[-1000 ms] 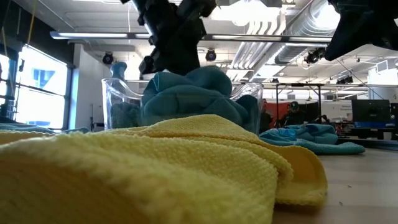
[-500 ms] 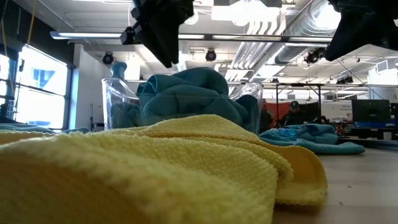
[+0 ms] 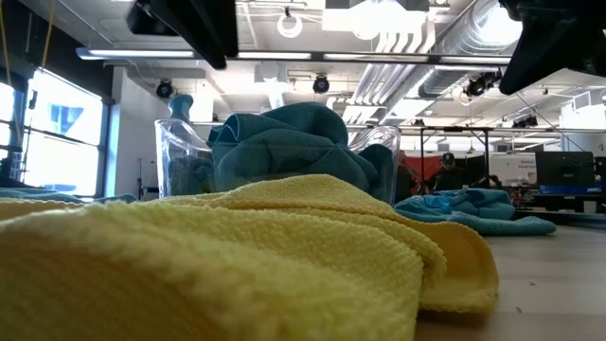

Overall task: Sort microfiber towel by color & place in baskets
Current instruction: Put the yellow microfiber cloth into the top transparent bin

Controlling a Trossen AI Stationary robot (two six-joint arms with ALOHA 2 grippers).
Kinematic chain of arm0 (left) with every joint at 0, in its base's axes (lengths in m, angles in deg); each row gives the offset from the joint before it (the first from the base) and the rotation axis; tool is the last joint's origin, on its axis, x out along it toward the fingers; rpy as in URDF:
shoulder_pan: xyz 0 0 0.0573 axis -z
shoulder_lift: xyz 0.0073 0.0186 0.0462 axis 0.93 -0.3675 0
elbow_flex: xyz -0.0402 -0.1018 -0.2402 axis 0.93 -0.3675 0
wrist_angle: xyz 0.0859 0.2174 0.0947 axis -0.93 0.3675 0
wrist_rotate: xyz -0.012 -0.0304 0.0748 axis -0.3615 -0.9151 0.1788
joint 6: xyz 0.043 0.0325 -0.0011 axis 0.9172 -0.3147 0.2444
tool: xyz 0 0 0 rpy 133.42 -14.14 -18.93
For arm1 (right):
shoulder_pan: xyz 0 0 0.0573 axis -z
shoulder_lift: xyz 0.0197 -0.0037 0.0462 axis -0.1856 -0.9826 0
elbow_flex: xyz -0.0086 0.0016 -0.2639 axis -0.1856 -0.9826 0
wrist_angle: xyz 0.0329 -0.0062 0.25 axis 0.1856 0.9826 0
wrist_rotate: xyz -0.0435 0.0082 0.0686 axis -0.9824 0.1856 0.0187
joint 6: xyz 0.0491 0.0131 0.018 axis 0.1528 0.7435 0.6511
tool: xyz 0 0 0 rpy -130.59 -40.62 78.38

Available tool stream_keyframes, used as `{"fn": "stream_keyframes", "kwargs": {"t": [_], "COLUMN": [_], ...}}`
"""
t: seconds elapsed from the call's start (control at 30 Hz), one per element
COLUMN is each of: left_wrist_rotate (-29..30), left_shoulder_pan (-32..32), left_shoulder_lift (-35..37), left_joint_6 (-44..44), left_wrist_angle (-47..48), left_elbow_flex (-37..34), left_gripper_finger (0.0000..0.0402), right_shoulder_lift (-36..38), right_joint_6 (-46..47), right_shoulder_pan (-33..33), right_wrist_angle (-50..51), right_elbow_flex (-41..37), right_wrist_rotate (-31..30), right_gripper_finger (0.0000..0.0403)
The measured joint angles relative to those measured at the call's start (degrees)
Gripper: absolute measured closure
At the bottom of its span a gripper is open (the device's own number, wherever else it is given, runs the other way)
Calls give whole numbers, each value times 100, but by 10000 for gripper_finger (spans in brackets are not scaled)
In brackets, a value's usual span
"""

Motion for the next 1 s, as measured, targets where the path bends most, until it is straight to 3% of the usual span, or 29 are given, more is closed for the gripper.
{"fn": "stream_keyframes", "kwargs": {"t": [0.23, 0.47, 0.63, 0.8, 1.0], "left_wrist_rotate": [440, 521, 699, 470, 194], "left_shoulder_pan": [921, 1593, 1956, 2119, 2194], "left_shoulder_lift": [0, 0, 0, -9, -9], "left_joint_6": [-1093, -1245, -1217, -1367, -1388], "left_wrist_angle": [-25, 6, -187, -585, -957], "left_elbow_flex": [0, -25, -448, -1047, -1534], "left_gripper_finger": [326, 326, 326, 326, 326], "right_shoulder_lift": [0, 0, -2, -166, -1038], "right_joint_6": [-724, -2836, -3928, -3898, -2920], "right_shoulder_pan": [-18, 25, 61, 59, 59], "right_wrist_angle": [-294, -2089, -2988, -2314, -437], "right_elbow_flex": [-4, -3, 247, 1011, 2297], "right_wrist_rotate": [189, 167, 284, 471, 1522], "right_gripper_finger": [377, 291, 259, 253, 253]}}
